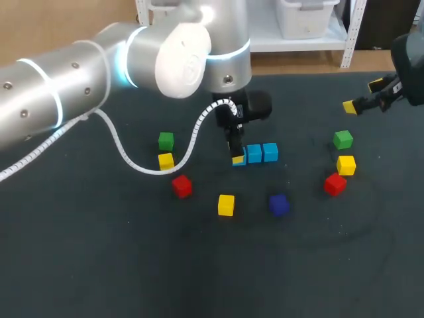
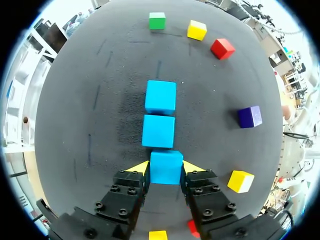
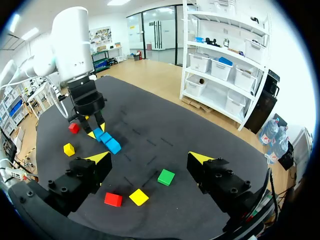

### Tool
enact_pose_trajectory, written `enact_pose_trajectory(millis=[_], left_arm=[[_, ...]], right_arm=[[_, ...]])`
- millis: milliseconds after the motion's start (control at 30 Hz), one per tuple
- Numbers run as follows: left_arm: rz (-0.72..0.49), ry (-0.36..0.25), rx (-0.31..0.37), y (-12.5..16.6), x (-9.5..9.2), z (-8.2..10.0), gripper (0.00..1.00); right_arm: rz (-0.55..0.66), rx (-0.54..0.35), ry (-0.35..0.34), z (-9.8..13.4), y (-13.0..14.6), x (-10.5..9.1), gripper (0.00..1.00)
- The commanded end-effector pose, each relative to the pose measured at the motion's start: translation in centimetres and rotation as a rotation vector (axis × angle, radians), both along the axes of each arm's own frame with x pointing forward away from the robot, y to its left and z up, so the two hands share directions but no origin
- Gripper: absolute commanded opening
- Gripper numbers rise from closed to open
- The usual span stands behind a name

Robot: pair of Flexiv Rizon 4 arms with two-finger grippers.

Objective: Place the blue cubes, place green cubes on the blue cubes, place the yellow cubes on the green cubes, then place the red cubes on the yellow cubes, and place purple cube on the red cubes.

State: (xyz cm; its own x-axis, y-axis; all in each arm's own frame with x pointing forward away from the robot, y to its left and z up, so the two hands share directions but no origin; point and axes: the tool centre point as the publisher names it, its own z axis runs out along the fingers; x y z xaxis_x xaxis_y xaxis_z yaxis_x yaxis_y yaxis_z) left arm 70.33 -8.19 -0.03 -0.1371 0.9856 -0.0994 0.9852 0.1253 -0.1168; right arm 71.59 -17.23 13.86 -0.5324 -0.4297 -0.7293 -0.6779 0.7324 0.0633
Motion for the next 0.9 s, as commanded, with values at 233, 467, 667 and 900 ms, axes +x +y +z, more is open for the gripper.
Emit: enact_pose_trajectory(millis=[233, 467, 667, 900], left_arm=[[0.005, 0.009, 0.007, -0.02, 0.34, -0.37, 0.01], [0.015, 0.003, 0.006, 0.0, 0.4, -0.36, 1.0], [0.025, -0.005, 0.001, 0.07, 0.66, -0.18, 1.0], [0.018, -0.046, 0.015, 0.07, 0.63, -0.48, 1.0]], right_arm=[[-0.003, -0.003, 0.0, 0.02, 0.07, -0.05, 1.0], [-0.003, -0.003, 0.0, 0.02, 0.07, -0.05, 1.0], [-0.003, -0.003, 0.0, 0.02, 0.07, -0.05, 1.0], [-0.003, -0.003, 0.0, 0.02, 0.07, -0.05, 1.0]])
